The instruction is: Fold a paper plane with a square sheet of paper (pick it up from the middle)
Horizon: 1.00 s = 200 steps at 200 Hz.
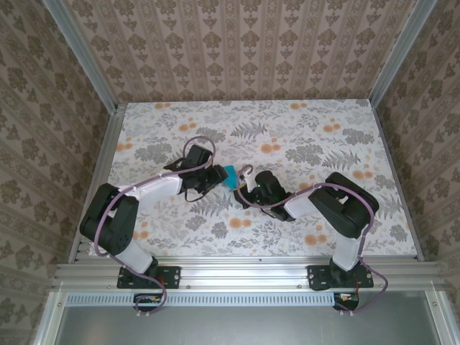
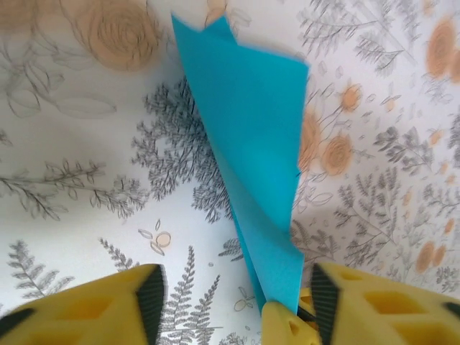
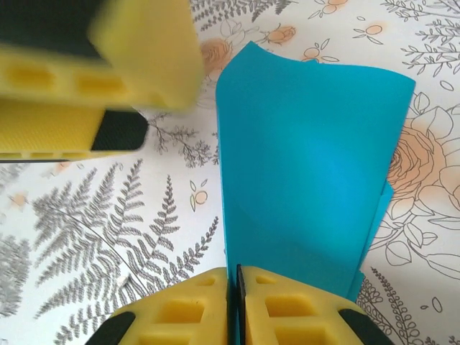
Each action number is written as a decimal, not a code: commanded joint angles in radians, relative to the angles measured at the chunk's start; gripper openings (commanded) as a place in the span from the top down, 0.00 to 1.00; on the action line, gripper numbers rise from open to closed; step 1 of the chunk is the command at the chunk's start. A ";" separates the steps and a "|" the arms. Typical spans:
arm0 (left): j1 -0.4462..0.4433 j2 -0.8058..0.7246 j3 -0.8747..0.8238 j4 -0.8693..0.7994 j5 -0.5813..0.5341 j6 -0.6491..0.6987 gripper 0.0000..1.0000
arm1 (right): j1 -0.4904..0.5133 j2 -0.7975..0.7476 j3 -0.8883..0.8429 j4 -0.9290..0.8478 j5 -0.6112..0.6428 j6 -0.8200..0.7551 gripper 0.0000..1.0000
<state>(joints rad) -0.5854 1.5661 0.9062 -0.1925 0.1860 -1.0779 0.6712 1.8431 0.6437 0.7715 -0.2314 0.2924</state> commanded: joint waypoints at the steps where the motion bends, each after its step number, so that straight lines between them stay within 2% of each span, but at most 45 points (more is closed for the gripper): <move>1: 0.029 -0.072 -0.020 0.019 -0.001 0.059 0.33 | -0.045 0.063 -0.026 0.160 -0.185 0.177 0.88; 28: 0.052 -0.094 -0.044 0.046 0.008 0.112 0.28 | -0.079 0.104 -0.046 0.248 -0.238 0.267 0.90; 63: 0.067 -0.082 -0.078 0.114 0.048 0.161 0.31 | -0.091 0.101 -0.068 0.252 -0.238 0.301 0.90; 96: 0.067 -0.054 -0.113 0.193 0.084 0.225 0.33 | -0.132 0.117 -0.092 0.343 -0.275 0.399 0.90; 125: 0.077 -0.028 -0.119 0.225 0.103 0.275 0.28 | -0.168 0.137 -0.106 0.423 -0.323 0.492 0.90; 162: 0.084 0.002 -0.108 0.286 0.135 0.312 0.23 | -0.184 0.149 -0.113 0.423 -0.333 0.534 0.91; 200: 0.078 0.048 -0.105 0.310 0.142 0.327 0.27 | -0.188 0.168 -0.112 0.409 -0.315 0.556 0.91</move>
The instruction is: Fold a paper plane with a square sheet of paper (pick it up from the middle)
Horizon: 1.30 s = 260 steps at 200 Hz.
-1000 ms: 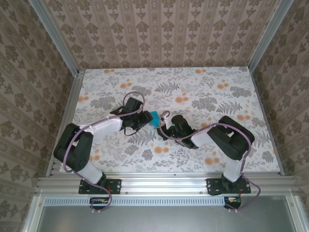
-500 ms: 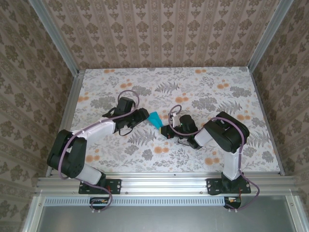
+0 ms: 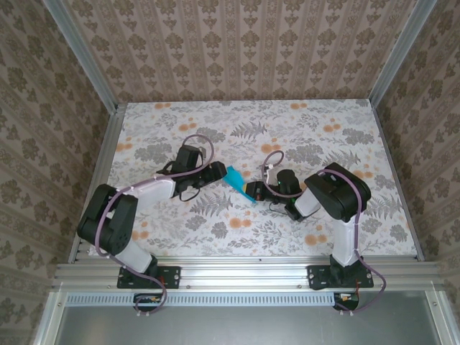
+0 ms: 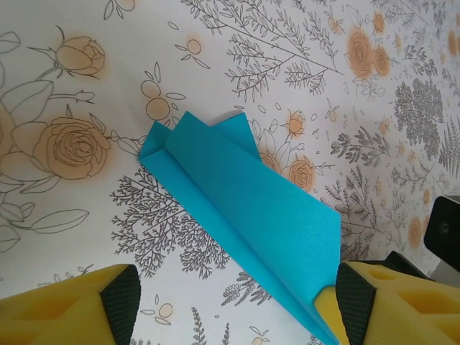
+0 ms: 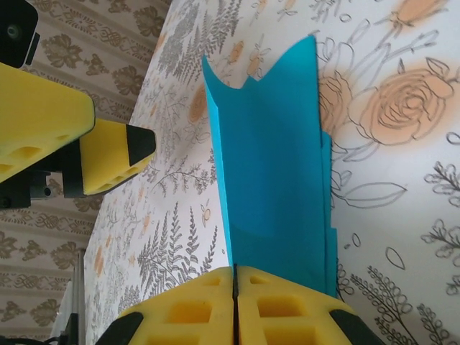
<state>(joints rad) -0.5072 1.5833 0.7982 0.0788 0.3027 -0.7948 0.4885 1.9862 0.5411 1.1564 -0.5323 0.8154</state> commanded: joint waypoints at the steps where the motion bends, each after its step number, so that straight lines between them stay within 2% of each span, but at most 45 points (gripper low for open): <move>1: -0.001 0.032 0.003 0.039 0.025 0.044 0.28 | -0.006 0.027 -0.009 0.023 -0.015 0.034 0.91; 59: -0.031 0.096 0.031 0.057 0.045 0.047 0.41 | -0.014 0.047 -0.025 0.019 0.003 0.054 0.92; 85: -0.040 0.121 0.050 0.057 0.061 0.051 0.44 | -0.014 0.048 -0.024 -0.006 -0.008 0.048 0.92; 175: -0.057 0.202 0.116 0.046 0.077 0.043 0.61 | 0.004 -0.048 0.005 -0.311 0.053 -0.075 0.94; 260: -0.060 0.215 0.122 0.037 0.064 0.057 0.62 | 0.004 -0.047 0.023 -0.379 0.111 0.017 0.95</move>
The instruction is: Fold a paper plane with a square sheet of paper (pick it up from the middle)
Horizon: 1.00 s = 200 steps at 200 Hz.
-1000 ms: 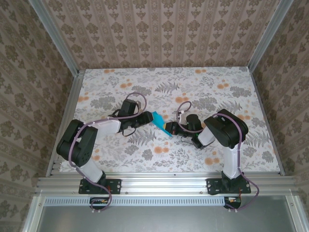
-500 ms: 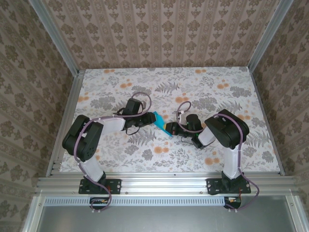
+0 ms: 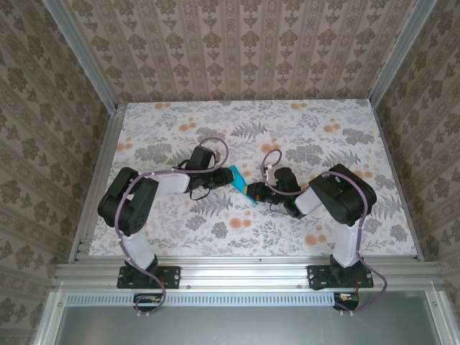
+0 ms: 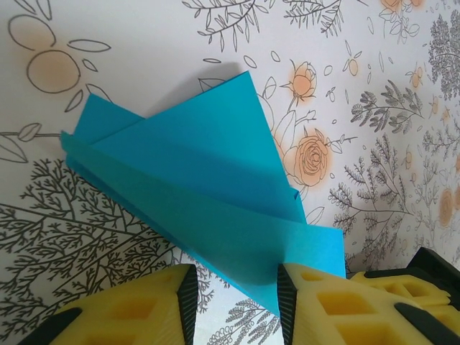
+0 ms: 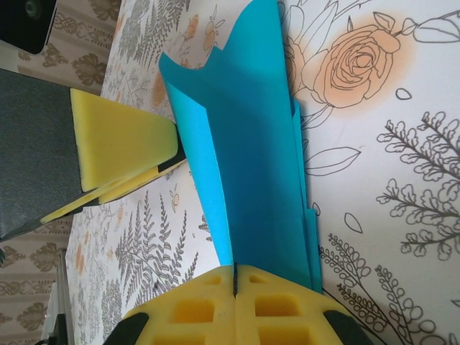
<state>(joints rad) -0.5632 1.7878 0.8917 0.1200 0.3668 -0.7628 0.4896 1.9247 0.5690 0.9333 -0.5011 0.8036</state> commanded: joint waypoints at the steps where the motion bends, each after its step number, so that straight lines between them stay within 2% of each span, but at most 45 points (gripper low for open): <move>1: -0.005 0.010 0.029 -0.004 0.000 0.025 0.62 | 0.003 0.014 -0.005 -0.158 0.081 0.029 0.95; 68: -0.014 0.024 0.046 -0.010 0.005 0.040 0.62 | 0.000 0.002 0.011 -0.262 0.125 0.066 0.95; 121: -0.017 0.035 0.050 0.009 0.014 0.053 0.63 | -0.023 0.005 0.000 -0.228 0.098 0.124 0.95; 200: -0.028 0.083 0.121 -0.043 -0.003 0.077 0.67 | -0.034 -0.003 0.026 -0.231 0.029 0.030 0.87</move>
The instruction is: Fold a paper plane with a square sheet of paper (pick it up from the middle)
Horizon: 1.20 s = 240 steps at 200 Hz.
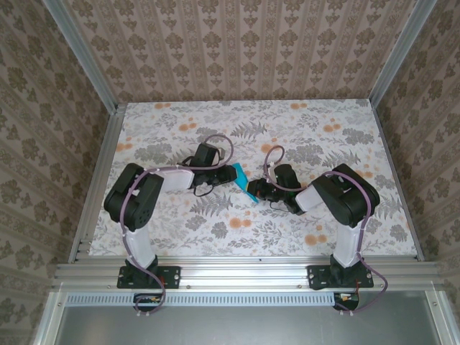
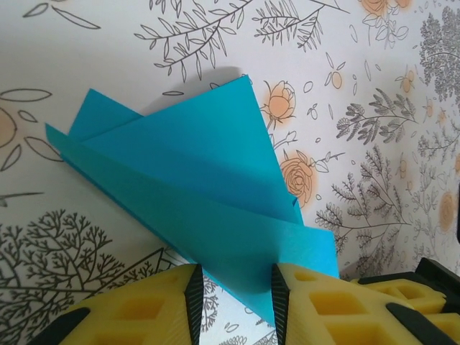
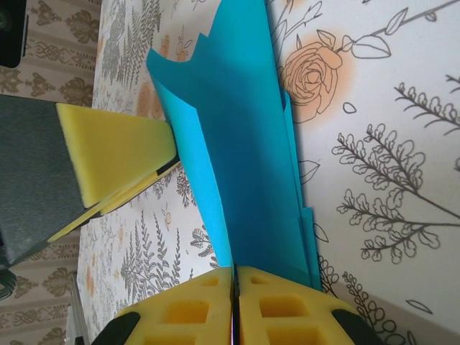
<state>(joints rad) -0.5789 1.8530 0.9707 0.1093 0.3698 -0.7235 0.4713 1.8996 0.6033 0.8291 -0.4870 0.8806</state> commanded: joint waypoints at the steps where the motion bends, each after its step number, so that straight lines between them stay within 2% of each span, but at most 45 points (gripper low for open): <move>1: -0.013 0.019 0.043 -0.034 -0.006 0.038 0.67 | -0.016 0.022 -0.007 -0.127 0.015 -0.047 0.87; 92: -0.041 0.074 0.133 -0.167 -0.057 0.083 0.68 | -0.033 0.004 0.018 -0.140 -0.019 -0.060 0.78; 146: -0.051 0.097 0.170 -0.212 -0.061 0.101 0.65 | -0.044 -0.021 0.036 -0.155 -0.023 -0.046 0.75; 240: -0.056 0.133 0.213 -0.269 -0.082 0.105 0.64 | -0.049 -0.071 0.117 -0.354 -0.009 -0.163 0.69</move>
<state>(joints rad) -0.6273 1.9495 1.1618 -0.1165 0.3073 -0.6456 0.4297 1.8538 0.6937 0.6037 -0.5251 0.7902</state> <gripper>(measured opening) 0.358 0.309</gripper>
